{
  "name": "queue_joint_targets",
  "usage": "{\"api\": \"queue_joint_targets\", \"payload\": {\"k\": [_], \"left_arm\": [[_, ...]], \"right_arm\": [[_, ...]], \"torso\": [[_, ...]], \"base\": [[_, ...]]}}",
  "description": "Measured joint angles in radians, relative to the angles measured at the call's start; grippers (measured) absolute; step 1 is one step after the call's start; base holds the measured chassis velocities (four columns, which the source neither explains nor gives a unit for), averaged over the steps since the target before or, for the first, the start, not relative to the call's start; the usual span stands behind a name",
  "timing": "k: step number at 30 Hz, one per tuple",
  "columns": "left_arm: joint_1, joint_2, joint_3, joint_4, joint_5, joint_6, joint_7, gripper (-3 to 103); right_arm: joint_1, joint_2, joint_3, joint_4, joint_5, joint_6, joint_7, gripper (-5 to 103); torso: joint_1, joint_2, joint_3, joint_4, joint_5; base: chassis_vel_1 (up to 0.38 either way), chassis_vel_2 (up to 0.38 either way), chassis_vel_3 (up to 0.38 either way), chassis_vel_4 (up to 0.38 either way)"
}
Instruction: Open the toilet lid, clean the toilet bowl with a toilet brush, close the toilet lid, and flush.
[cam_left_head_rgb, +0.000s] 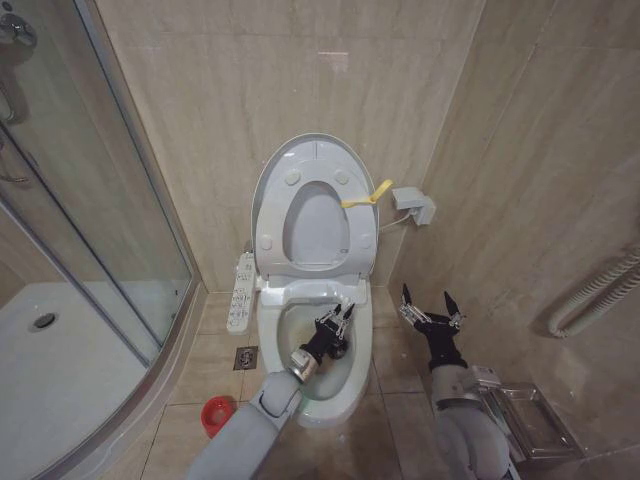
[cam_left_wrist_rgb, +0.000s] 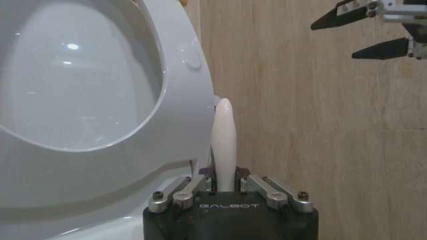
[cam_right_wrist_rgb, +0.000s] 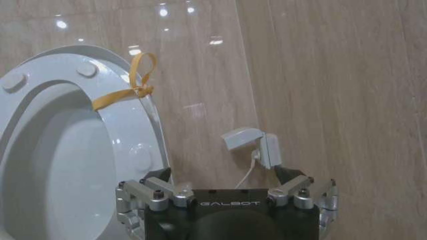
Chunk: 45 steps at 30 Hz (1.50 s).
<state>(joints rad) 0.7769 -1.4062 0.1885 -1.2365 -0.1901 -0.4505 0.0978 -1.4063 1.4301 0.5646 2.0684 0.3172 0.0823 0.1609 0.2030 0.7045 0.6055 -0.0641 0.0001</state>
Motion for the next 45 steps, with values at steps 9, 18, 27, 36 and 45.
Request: {"api": "queue_joint_targets", "payload": {"k": [9,18,27,36,45], "left_arm": [[-0.014,-0.016,0.016,-0.062,-0.001,0.006,0.003,19],[-0.065,-0.028,-0.010,0.115,0.004,-0.037,0.015,19],[-0.079,-0.036,0.008,0.063,-0.013,-0.030,0.018,19],[-0.079,-0.045,0.023,0.115,-0.007,-0.045,0.026,19],[-0.106,-0.056,0.018,0.096,-0.014,-0.039,0.028,19]], "right_arm": [[0.000,0.000,0.000,0.000,0.000,0.000,0.000,100],[0.000,0.000,0.000,0.000,0.000,0.000,0.000,100],[0.000,0.000,0.000,0.000,0.000,0.000,0.000,100],[0.000,0.000,0.000,0.000,0.000,0.000,0.000,100],[0.000,0.000,0.000,0.000,0.000,0.000,0.000,100]], "torso": [[0.000,0.000,0.000,0.0000,0.0000],[0.000,0.000,0.000,0.0002,-0.0001],[0.000,0.000,0.000,-0.0001,0.0000],[0.000,0.000,0.000,0.0003,0.0000],[0.000,0.000,0.000,-0.0002,-0.0001]], "base": [[0.000,0.000,0.000,0.000],[0.000,0.000,0.000,0.000],[0.000,0.000,0.000,0.000],[0.000,0.000,0.000,0.000],[0.000,0.000,0.000,0.000]]}}
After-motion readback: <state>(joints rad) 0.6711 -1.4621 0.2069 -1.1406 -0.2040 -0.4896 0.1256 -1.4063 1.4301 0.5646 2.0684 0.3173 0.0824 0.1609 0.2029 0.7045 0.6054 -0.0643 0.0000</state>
